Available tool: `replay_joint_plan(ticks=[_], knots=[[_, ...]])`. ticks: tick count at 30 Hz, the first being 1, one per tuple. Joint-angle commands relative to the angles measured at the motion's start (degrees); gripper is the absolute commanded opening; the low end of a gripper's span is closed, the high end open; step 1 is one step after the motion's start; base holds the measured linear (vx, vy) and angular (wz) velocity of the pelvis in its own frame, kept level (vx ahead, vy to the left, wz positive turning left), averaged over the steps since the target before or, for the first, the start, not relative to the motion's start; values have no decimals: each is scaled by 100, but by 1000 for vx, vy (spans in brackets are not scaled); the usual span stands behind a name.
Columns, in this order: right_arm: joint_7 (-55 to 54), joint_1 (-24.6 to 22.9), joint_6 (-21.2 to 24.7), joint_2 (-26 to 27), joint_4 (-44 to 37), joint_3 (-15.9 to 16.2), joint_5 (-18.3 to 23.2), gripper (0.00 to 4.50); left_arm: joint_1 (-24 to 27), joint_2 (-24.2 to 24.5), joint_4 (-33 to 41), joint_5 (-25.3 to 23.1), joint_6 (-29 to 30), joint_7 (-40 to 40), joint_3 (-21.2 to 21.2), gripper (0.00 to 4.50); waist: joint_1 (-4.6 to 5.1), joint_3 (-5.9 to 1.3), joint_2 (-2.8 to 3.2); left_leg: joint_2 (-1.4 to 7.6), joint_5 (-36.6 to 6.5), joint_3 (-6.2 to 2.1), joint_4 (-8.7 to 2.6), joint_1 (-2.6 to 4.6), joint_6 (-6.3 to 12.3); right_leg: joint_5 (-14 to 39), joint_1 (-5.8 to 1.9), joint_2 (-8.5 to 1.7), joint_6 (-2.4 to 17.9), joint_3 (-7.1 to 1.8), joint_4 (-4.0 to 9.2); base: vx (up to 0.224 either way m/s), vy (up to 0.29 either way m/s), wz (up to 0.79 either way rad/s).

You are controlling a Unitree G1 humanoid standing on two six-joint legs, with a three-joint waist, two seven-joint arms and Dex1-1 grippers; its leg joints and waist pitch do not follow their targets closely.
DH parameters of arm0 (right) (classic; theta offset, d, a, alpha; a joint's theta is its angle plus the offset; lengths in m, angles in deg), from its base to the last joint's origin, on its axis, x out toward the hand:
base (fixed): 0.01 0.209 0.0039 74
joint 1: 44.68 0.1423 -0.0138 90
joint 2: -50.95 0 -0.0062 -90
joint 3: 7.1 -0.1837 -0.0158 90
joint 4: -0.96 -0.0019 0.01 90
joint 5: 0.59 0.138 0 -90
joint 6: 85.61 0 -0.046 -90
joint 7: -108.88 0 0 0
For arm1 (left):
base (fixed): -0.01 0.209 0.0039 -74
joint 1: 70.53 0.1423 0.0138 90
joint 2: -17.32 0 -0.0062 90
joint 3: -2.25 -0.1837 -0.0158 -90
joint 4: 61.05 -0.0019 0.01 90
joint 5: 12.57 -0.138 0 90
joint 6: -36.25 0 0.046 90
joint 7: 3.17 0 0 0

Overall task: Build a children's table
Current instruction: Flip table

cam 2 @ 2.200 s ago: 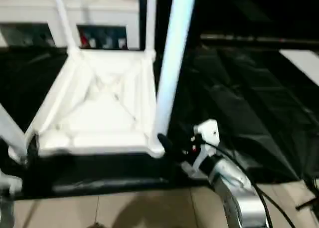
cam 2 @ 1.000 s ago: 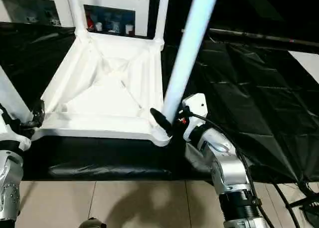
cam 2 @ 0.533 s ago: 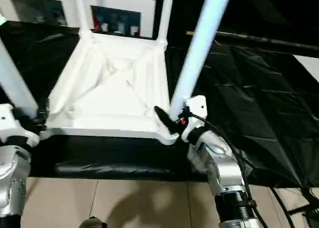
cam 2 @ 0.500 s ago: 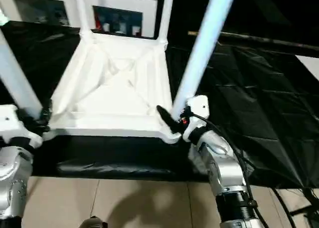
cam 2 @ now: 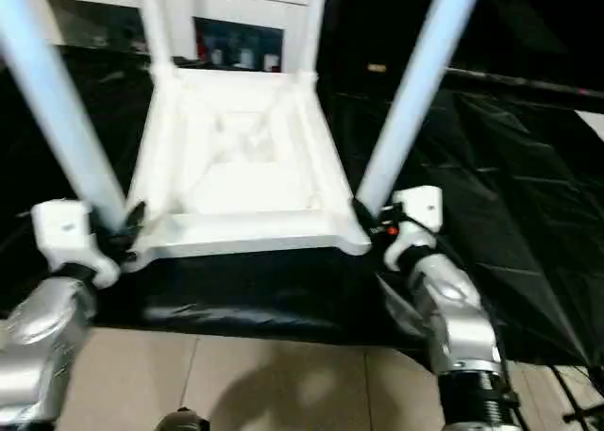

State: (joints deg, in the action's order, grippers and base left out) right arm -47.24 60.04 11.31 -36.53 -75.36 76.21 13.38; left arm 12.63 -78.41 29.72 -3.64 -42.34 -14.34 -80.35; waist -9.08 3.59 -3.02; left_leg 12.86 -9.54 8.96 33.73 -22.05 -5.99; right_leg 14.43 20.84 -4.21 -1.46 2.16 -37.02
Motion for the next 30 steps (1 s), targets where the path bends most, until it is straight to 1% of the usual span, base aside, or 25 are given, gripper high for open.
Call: replay_joint_plan(ticks=[1, 2, 3, 5, 6, 7, 8, 9, 10, 12, 14, 15, 16, 17, 18, 20, 22, 23, 24, 25, 26, 27, 28, 29, 30], knots=[[-6, -129, 7, -37, -191, -76, 64, 185, -211, -163, -396, -41, 154, -203, -483, 215, 95, -355, 65, 18, -1118, 92, -393, 209, -174, 48, -78, -214, 698, -202, 503, 0, 0, 0], [-10, -203, 27, -28, -289, -76, 76, 184, -317, -180, -530, -66, 132, -197, -478, 215, 81, -368, 97, 14, -1098, 88, -399, 189, -174, 23, -94, -220, 669, -193, 483, 0, 0, 0], [-11, -325, 78, -2, -451, -70, 108, 184, -456, -193, -699, -116, 86, -191, -487, 215, 83, -375, 79, 9, -1121, 94, -404, 177, -172, 61, -95, -218, 611, -186, 500, 0, 0, 0], [-17, -423, 112, 20, -576, -62, 124, 184, -554, -202, -811, -147, 58, -196, -501, 215, 77, -380, 78, 8, -1194, 103, -413, 172, -168, 133, -92, -227, 563, -184, 513, 0, 0, 0], [-14, -557, 130, 62, -740, -59, 176, 184, -675, -227, -940, -167, 24, -212, -517, 215, 94, -380, 86, 4, -1256, 91, -428, 152, -175, 211, -100, -238, 548, -176, 518, 0, 0, 0], [12, -756, 181, 131, -988, -55, 296, 184, -844, -254, -1132, -226, -47, -209, -545, 215, 93, -382, 100, 6, -1363, 104, -424, 173, -161, 305, -69, -243, 538, -184, 546, 0, 0, 0], [12, -756, 181, 131, -988, -55, 296, 184, -844, -254, -1132, -226, -47, -209, -545, 215, 89, -384, 92, 11, -1415, 102, -425, 184, -148, 343, -65, -249, 535, -184, 549, 0, 0, 0], [11, -890, 219, 170, -1152, -18, 331, 184, -972, -267, -1283, -255, -102, -196, -551, 215, 106, -390, 163, 1, -1389, 81, -438, 146, -153, 358, -90, -256, 534, -178, 537, 0, 0, 0], [-4, -937, 231, 185, -1198, 16, 315, 184, -1027, -273, -1349, -260, -117, -184, -546, 215, 142, -391, 112, 5, -1411, 84, -440, 142, -158, 348, -87, -256, 533, -172, 546, 0, 0, 0], [-103, -965, 206, 220, -1154, 102, 162, 184, -1113, -280, -1467, -263, -151, -169, -537, 215, 169, -386, 109, -5, -1479, 82, -448, 132, -164, 503, -86, -264, 539, -169, 561, 0, 0, 0], [-165, -925, 189, 234, -1077, 119, 71, 184, -1136, -284, -1504, -272, -171, -174, -531, 215, 193, -386, 108, -8, -1494, 80, -454, 119, -164, 583, -88, -265, 544, -164, 565, 0, 0, 0], [-231, -789, 156, 239, -938, 99, 1, 184, -1116, -294, -1445, -288, -135, -166, -534, 215, 260, -362, 204, -15, -1689, 71, -457, 122, -216, 639, -63, -252, 554, -166, 594, 0, 0, 0], [-254, -749, 157, 238, -902, 91, -17, 184, -1101, -295, -1425, -302, -126, -153, -532, 215, 290, -375, 178, -19, -1682, 68, -458, 111, -211, 657, -81, -252, 591, -159, 581, 0, 0, 0], [-308, -663, 152, 229, -819, 76, -68, 184, -1062, -299, -1373, -322, -101, -129, -528, 215, 306, -376, 175, -22, -1660, 72, -452, 109, -193, 651, -80, -249, 606, -160, 580, 0, 0, 0], [-373, -517, 134, 202, -681, 51, -145, 184, -981, -314, -1272, -343, -61, -84, -512, 213, 334, -359, 194, -21, -1644, 72, -457, 103, -179, 682, -68, -247, 636, -159, 583, 0, 0, 0], [-368, -432, 135, 181, -603, 39, -158, 184, -928, -323, -1203, -357, -34, -47, -503, 213, 351, -361, 193, -9, -1666, 73, -453, 110, -170, 674, -66, -249, 678, -159, 581, 0, 0, 0], [-383, -109, 48, 92, -219, 31, -275, 184, -746, -370, -995, -374, 15, 90, -455, 213, 392, -354, 117, -13, -1570, 86, -445, 79, -79, 652, -84, -249, 712, -157, 578, 0, 0, 0], [-394, -71, 35, 84, -171, 26, -289, 184, -729, -377, -978, -373, 17, 107, -447, 213, 408, -354, 153, -12, -1519, 89, -441, 85, -58, 655, -71, -245, 739, -153, 577, 0, 0, 0], [-389, -9, 67, 106, -106, -30, -211, 184, -715, -387, -966, -376, 23, 130, -437, 213, 428, -338, 78, -13, -1491, 105, -433, 76, -23, 657, -68, -237, 727, -157, 592, 0, 0, 0], [-382, 22, 87, 118, -76, -61, -168, 239, -710, -391, -960, -377, 27, 141, -433, 213, 416, -342, 64, -15, -1457, 108, -428, 77, 1, 672, -71, -243, 721, -158, 580, 0, 0, 0], [-356, 66, 104, 150, -44, -134, -73, 239, -699, -419, -955, -360, 19, 177, -402, 213, 421, -339, 23, -12, -1394, 115, -429, 72, 51, 700, -73, -247, 682, -160, 592, 0, 0, 0], [-337, 94, 112, 172, -25, -183, -11, 253, -693, -439, -952, -347, 13, 202, -379, 213, 410, -340, 73, -6, -1367, 108, -433, 82, 66, 718, -64, -253, 670, -160, 581, 0, 0, 0], [-339, 95, 105, 181, -29, -203, 8, 253, -695, -447, -951, -344, 9, 206, -365, 213, 417, -334, 77, -3, -1381, 109, -434, 83, 64, 730, -53, -253, 668, -162, 587, 0, 0, 0], [-388, 63, 69, 222, -79, -305, 84, 259, -711, -483, -949, -306, 12, 231, -293, 213, 415, -317, -5, -1, -1401, 116, -440, 79, 77, 832, -49, -250, 643, -158, 592, 0, 0, 0], [-445, 25, 36, 251, -122, -379, 132, 269, -721, -505, -933, -269, 37, 247, -244, 213, 414, -315, 33, 9, -1422, 114, -446, 89, 69, 859, -36, -258, 637, -166, 599, 0, 0, 0]])
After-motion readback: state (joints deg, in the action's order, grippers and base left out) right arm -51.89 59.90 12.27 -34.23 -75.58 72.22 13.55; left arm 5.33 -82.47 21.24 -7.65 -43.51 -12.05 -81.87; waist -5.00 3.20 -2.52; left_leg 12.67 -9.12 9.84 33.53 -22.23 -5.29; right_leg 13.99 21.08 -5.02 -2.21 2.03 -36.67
